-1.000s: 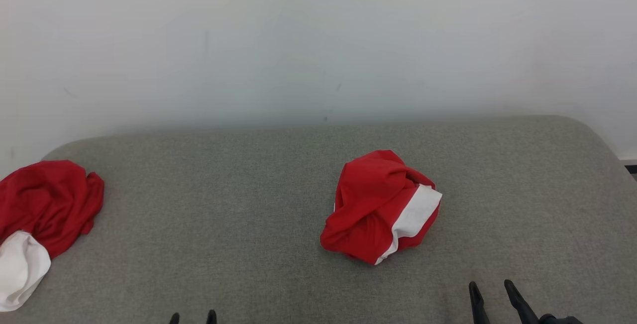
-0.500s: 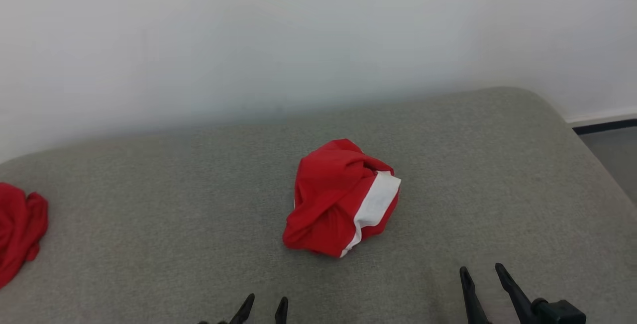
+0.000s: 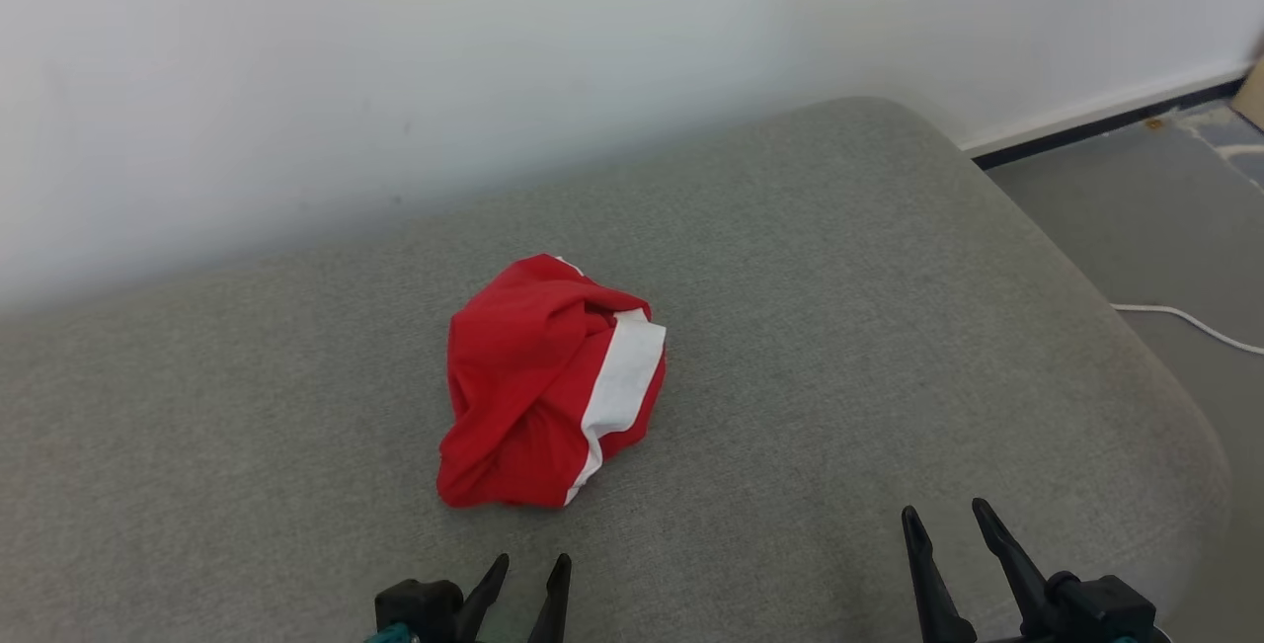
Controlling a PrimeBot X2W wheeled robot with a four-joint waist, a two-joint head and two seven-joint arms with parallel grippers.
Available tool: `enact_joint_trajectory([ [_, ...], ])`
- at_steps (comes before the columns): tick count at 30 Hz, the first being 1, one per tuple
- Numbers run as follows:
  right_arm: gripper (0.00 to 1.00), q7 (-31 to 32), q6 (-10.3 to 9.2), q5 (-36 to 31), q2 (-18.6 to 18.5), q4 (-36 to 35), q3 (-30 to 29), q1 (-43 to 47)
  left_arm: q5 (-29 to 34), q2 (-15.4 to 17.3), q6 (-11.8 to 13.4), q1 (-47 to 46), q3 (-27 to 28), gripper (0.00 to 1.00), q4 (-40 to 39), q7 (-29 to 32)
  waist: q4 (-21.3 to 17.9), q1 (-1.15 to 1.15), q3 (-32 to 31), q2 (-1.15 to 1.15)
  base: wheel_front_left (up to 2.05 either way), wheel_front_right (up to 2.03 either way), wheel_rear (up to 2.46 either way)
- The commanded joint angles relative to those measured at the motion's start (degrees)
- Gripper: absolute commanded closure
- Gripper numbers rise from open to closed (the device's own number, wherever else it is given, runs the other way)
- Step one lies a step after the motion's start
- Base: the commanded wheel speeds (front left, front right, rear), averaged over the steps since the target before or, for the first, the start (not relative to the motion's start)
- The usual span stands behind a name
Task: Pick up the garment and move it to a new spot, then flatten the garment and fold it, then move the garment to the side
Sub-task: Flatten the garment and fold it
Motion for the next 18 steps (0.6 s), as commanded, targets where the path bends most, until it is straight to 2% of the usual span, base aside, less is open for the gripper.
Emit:
enact_joint_trajectory([
  [1, 0.0, -0.25, 0.06, 0.09, 0.02, 0.0, 0.08, -0.82, -1.01, -0.05, 0.05, -1.43, -0.52, 0.0, 0.81, -0.08, -3.11, -0.01, 1.9, -0.01, 0.0, 0.0, 0.0],
  [10, 0.0, -0.68, 0.06, 0.25, -0.06, 0.16, 1.28, -1.71, -4.75, -0.17, 0.63, -8.09, -0.11, 0.0, 8.42, 0.11, -6.28, -0.01, 3.26, -0.01, 0.0, 0.0, 0.0],
  [18, 0.0, -0.9, 0.07, 0.51, 0.05, 0.65, 1.37, -1.36, -6.33, -0.22, 0.64, -10.78, -0.86, 0.0, 10.56, -0.33, -7.32, -0.01, 3.54, -0.01, 0.0, 0.0, 0.0],
])
